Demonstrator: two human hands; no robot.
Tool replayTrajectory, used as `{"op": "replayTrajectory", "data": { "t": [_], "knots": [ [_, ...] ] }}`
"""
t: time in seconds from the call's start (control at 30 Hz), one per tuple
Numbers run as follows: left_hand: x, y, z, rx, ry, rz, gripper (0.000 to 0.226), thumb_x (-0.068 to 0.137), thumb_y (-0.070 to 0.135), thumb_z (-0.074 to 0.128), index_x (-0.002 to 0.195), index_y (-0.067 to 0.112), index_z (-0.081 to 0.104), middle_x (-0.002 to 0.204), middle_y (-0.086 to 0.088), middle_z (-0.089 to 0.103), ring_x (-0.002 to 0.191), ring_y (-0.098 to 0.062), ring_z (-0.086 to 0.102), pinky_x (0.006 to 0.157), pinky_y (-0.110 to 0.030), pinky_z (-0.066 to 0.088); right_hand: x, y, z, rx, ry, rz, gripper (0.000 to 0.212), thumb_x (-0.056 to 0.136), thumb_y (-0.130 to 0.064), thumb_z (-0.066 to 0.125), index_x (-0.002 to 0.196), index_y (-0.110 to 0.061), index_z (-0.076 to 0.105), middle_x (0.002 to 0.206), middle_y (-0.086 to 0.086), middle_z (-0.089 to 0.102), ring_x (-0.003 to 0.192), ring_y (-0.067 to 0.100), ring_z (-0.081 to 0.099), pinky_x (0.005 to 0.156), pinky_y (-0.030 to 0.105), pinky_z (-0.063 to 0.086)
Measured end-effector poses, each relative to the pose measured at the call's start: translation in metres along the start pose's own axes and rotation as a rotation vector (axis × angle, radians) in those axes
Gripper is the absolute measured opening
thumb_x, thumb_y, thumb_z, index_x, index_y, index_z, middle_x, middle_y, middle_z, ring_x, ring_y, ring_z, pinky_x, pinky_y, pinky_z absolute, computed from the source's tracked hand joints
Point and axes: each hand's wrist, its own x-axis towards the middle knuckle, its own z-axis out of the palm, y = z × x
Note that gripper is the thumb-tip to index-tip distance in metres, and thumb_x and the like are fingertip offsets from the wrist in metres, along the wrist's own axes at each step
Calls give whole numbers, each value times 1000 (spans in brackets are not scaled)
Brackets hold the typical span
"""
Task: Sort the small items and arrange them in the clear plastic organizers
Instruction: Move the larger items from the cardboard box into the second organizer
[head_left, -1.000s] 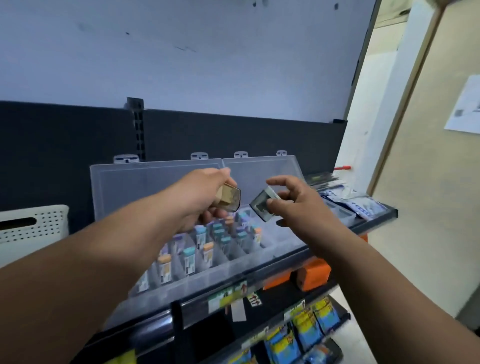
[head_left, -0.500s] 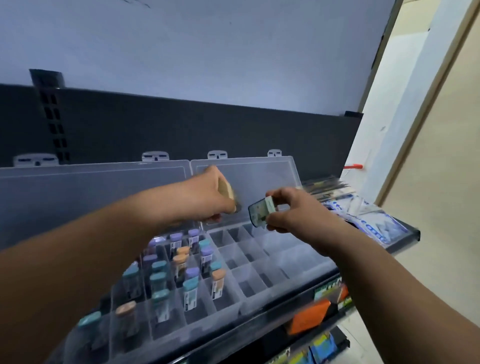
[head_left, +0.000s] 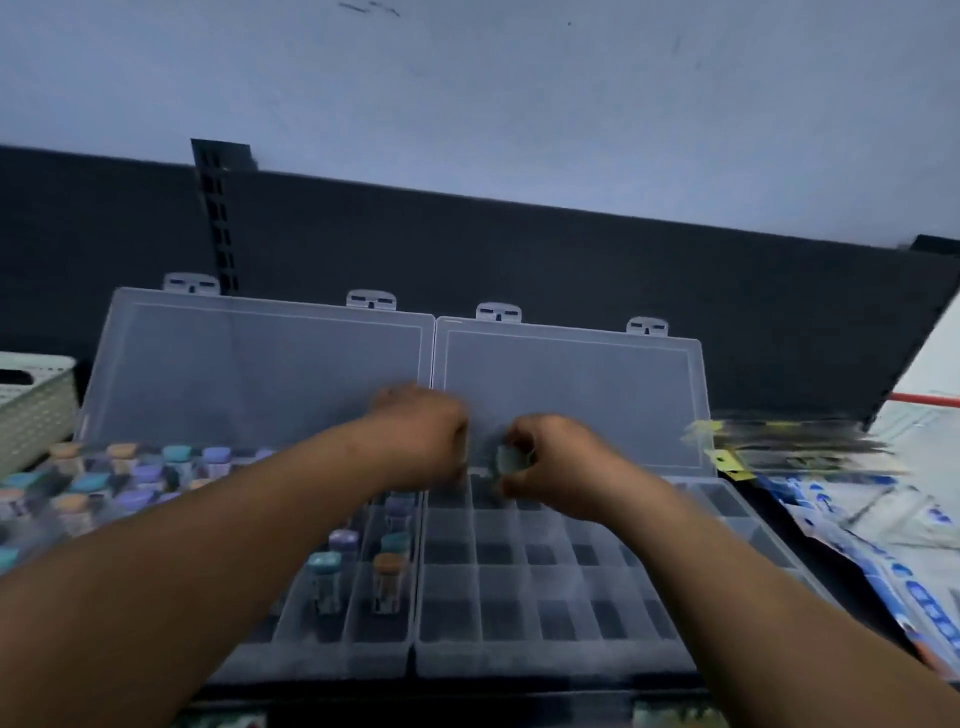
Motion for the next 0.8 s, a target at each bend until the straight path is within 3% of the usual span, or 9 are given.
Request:
{"op": "replayTrajectory", "data": {
  "t": [0.13,0.27,0.47,0.67,0.8],
  "knots": [
    [4,7,12,56,-55,-71,30,75,42,72,99,25,67,110,-2,66,106,-26,58,80,-29,39,9,9,5,-49,-61,-80,32,76,-36,79,97,-27,58,93,-6,57,85,14,55,71,27,42],
    [6,9,20,65,-112,-124,30,76,41,71,102,26,67,112,-2,66,107,-25,57,83,-30,39,17,12,9,-112,-164,-100,44,78,-38,77,116,-22,60,104,-3,60,92,16,55,77,29,43],
    [1,5,23,87,-149,-151,40,77,40,72,112,25,63,116,-2,61,113,-27,50,89,-37,33,21,5,8,-233,-228,-87,51,80,-38,75,123,-17,59,120,4,61,105,22,58,90,36,49],
    [-34,-17,7,47,45,-143,44,81,44,63,122,29,56,124,-1,54,121,-25,46,95,-37,33,13,-31,3,-342,-51,-191,49,88,-42,63,131,-19,53,132,7,52,119,27,52,99,38,45],
    [-83,-53,-12,107,198,-171,62,87,53,54,140,24,38,148,-3,34,138,-24,28,110,-39,24,7,-84,17,-379,108,-315,54,91,-45,57,139,-24,43,142,5,42,131,28,38,108,42,34]
  ]
}}
